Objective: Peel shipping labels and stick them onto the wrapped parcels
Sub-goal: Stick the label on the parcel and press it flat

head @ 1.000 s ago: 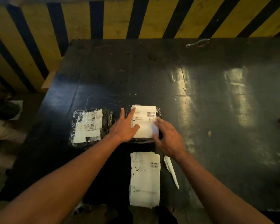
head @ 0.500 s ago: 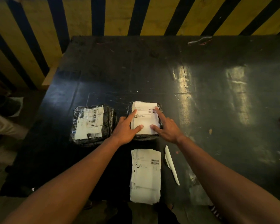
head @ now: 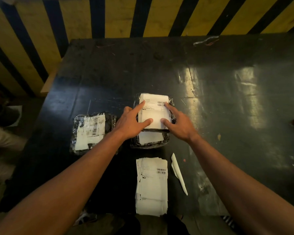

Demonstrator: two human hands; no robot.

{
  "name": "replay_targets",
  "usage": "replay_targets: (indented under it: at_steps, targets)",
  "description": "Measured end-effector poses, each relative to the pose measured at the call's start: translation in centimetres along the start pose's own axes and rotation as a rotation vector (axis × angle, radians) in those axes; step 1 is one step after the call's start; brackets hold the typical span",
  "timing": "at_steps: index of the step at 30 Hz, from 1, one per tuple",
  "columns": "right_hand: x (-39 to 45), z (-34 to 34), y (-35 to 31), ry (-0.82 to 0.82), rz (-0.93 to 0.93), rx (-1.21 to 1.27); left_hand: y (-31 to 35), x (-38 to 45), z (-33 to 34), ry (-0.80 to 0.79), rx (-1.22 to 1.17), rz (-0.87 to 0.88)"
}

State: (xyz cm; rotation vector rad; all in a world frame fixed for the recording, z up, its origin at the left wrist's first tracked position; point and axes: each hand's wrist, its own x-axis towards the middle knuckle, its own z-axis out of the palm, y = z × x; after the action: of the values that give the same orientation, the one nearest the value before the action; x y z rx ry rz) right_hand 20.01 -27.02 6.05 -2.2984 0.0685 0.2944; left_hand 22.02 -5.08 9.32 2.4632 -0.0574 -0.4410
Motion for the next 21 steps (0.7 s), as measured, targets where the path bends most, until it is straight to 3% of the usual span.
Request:
replay_targets:
  at_steps: [14, 21]
  targets:
    - [-4.7, -7.8, 15.2, 0.139, 0.308, 0.069, 10.8, 3.4, 16.1, -0.239, 0.029, 0.102]
    - [-4.2, -10.1, 22.3, 0.085, 0.453, 0.038, 13.9, 5.5, 24.1, -0.361, -0.021, 0.052]
